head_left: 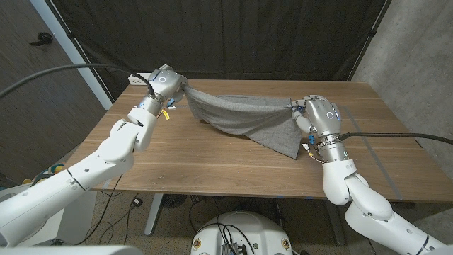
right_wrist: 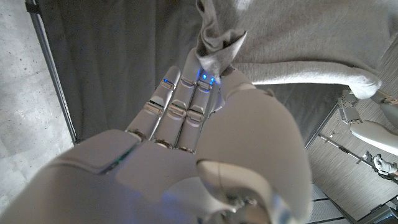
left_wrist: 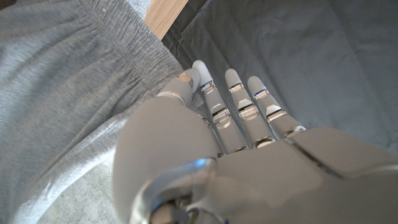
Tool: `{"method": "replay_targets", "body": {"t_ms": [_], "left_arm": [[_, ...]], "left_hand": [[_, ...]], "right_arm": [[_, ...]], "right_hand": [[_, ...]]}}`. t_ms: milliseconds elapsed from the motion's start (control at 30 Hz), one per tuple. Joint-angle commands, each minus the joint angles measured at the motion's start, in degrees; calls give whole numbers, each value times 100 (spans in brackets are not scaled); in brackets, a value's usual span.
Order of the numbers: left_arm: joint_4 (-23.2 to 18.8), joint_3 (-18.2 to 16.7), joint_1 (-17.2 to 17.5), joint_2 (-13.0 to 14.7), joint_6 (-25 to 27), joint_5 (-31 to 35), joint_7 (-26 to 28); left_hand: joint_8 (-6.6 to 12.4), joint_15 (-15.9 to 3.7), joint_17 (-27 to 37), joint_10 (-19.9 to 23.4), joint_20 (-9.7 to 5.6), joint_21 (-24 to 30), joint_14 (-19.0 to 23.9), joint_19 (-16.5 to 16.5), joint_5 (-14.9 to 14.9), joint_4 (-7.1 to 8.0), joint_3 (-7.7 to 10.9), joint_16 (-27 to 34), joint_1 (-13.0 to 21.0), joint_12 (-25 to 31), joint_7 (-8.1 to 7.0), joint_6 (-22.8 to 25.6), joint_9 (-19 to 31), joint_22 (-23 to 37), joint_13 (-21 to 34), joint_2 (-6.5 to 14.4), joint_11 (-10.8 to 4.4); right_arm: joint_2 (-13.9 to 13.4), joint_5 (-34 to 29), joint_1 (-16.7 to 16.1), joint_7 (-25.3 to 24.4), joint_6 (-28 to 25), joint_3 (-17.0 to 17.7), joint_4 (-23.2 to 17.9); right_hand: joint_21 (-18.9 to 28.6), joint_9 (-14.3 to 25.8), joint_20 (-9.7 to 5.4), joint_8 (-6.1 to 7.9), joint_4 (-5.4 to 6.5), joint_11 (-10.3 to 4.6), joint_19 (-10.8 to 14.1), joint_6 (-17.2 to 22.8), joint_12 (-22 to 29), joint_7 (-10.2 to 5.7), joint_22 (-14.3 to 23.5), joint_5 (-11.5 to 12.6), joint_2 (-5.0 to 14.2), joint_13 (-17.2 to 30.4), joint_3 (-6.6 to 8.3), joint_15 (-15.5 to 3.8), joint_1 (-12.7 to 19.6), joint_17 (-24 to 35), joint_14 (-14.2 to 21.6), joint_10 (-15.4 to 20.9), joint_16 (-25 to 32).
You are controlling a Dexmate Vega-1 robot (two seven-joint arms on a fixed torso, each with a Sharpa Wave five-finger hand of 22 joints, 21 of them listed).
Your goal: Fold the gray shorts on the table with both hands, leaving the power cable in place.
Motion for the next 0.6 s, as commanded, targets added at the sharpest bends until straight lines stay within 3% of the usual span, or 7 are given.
{"method": "replay_targets", "body": {"t_ms": [33, 600], "left_arm": [[-93, 85, -297, -98, 95, 282, -558], [165, 169, -560, -285, 220, 648, -719]], "left_hand": [[33, -947, 16, 75, 1, 56, 34, -30, 54, 29, 9, -13, 79, 633, 312, 322, 3, 31, 1592, 5, -91], [45, -949, 50, 66, 7, 135, 48, -25, 96, 41, 1, -29, 122, 682, 336, 326, -44, 46, 1707, 12, -91]], "right_arm": [[71, 80, 644, -16, 269, -112, 473], [324, 143, 1593, -100, 455, -466, 1219]], "right_hand": [[25, 11, -8, 5, 8, -41, 1, 73, 43, 9, 32, 40, -32, 18, 58, -572, 30, 24, 64, 32, -30], [74, 17, -17, -13, 1, -30, 18, 118, 56, 18, 29, 68, -72, 7, 101, -566, 12, 44, 113, 72, -95]]}}
